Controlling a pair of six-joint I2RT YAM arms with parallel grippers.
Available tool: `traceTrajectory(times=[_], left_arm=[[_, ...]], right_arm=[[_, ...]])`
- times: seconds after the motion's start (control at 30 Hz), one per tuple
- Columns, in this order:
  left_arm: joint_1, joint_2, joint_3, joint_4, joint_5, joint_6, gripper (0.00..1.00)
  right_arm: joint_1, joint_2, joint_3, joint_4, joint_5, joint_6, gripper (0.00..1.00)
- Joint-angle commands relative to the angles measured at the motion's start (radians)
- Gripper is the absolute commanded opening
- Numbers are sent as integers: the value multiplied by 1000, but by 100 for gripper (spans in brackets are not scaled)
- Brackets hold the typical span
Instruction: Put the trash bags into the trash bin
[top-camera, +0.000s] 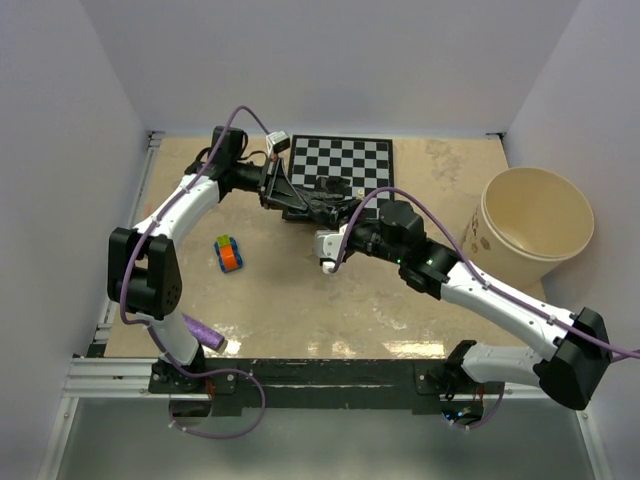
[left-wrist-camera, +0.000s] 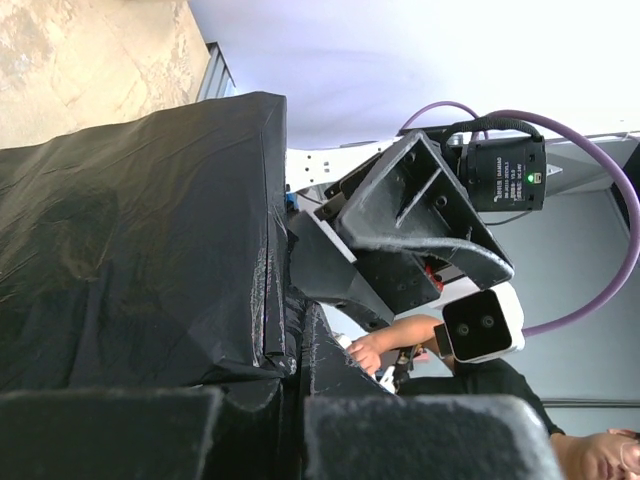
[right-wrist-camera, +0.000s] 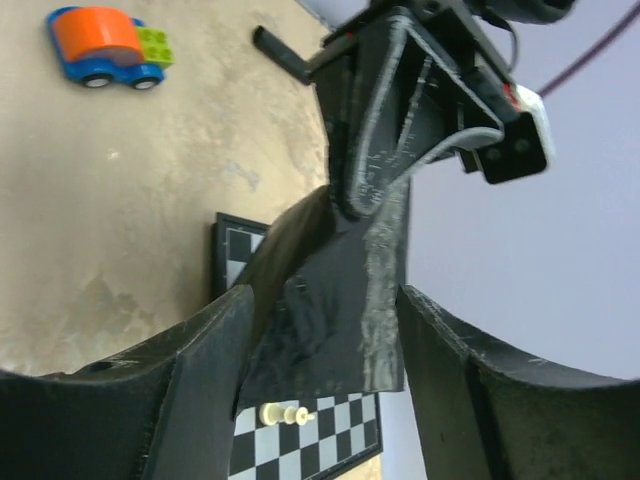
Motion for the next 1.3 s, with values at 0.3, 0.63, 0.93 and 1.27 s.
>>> traceTrajectory(times=[0.3,0.63,0.93,1.27], left_arm=[[14,-46,4,-23,233,0,0],[187,-129,197,-121,-116,502,40],[168,-321,342,-584,-494,1568,62],[60,-477,182,-573,-520,1653,72]], right_arm=[[16,35,-8,160,80,-49,22],[13,81,279,-193,-30,133,0],[-30,210,522,-363,-162,249,0],[-40,240,551,-325,-165,334,0]])
